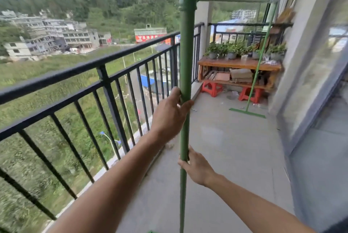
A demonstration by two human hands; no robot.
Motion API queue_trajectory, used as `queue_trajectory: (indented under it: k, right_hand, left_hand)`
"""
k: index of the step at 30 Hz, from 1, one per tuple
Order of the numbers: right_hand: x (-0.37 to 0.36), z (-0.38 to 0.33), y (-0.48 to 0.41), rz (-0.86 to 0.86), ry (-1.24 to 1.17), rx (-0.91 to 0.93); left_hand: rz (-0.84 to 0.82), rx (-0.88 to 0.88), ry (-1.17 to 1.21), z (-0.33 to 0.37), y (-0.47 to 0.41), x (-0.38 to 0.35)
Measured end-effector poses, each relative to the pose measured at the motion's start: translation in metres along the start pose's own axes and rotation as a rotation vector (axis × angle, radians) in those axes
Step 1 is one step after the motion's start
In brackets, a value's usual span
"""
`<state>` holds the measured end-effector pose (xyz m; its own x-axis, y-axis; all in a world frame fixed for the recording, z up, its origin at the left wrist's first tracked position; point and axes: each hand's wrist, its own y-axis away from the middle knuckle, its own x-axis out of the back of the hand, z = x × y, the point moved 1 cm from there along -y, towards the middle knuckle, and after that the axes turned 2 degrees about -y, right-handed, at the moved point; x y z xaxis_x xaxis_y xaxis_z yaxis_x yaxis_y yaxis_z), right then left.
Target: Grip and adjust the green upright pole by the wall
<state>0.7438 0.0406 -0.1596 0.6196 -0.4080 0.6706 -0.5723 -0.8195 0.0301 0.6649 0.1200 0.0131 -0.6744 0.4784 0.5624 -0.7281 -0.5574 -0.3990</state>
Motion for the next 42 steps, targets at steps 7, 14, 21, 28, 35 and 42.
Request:
queue_trajectory:
  k: [7,14,21,28,35,42]
  right_hand:
    - [0.028,0.021,-0.069,0.135,-0.013,-0.15]
    - [0.049,0.028,-0.118,0.169,0.0,-0.224]
    - [0.075,0.043,-0.158,0.175,0.037,-0.247]
    - [0.091,0.057,-0.186,0.048,0.181,-0.115]
    - [0.087,0.073,-0.203,-0.063,0.143,0.003]
    - [0.067,0.098,-0.215,-0.261,0.137,0.035]
  left_hand:
    - [-0.067,-0.113,-0.014,-0.015,-0.08,-0.031]
    - [-0.093,-0.158,-0.038,-0.03,-0.139,-0.051]
    - [-0.093,-0.161,-0.02,-0.035,-0.185,-0.078]
    - [-0.008,-0.092,0.075,-0.05,-0.21,-0.099]
    - [-0.055,-0.042,0.104,-0.068,-0.203,-0.093]
    - [-0.018,0.01,0.112,-0.07,-0.19,-0.086]
